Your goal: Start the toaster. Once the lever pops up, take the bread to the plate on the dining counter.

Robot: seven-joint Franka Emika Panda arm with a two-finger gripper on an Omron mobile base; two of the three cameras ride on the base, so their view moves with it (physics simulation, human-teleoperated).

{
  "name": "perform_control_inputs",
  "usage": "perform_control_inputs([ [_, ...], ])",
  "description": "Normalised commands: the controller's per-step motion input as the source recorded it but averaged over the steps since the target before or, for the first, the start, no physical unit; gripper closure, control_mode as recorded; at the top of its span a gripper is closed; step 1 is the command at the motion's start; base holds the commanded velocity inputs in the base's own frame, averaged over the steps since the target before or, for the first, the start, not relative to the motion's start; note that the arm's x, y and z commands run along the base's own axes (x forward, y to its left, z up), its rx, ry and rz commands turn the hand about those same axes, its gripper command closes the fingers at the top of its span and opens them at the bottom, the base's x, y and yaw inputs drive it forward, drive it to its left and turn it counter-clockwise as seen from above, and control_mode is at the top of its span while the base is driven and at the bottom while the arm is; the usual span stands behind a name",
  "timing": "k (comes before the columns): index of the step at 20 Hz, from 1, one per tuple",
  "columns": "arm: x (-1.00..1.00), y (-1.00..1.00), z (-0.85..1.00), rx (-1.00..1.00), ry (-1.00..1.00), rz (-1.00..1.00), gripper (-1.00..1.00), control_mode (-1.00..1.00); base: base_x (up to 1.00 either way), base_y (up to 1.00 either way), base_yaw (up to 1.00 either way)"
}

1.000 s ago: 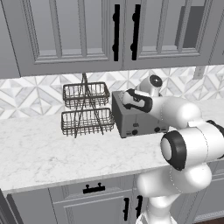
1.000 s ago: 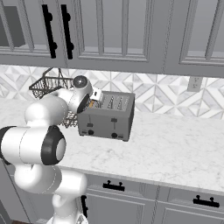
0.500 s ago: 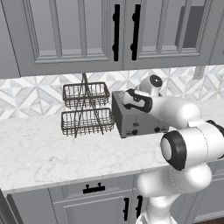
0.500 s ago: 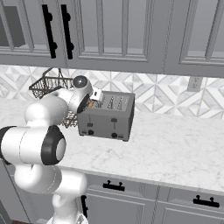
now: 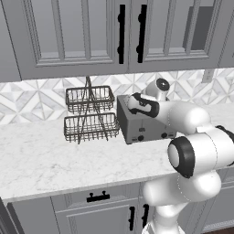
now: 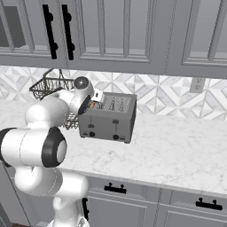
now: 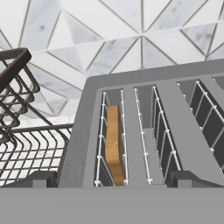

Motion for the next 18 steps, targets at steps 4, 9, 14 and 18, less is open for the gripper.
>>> perform_control_inputs([
  [4,0.00,0.00,0.00,0.00,0.00,0.00,-1.00,-1.00,0.00,0.00,0.00],
  [9,0.00,0.00,0.00,0.00,0.00,0.00,-1.00,-1.00,0.00,0.00,0.00],
  [14,0.00,0.00,0.00,0.00,0.00,0.00,-1.00,-1.00,0.00,0.00,0.00],
  [18,0.00,0.00,0.00,0.00,0.00,0.00,-1.00,-1.00,0.00,0.00,0.00],
])
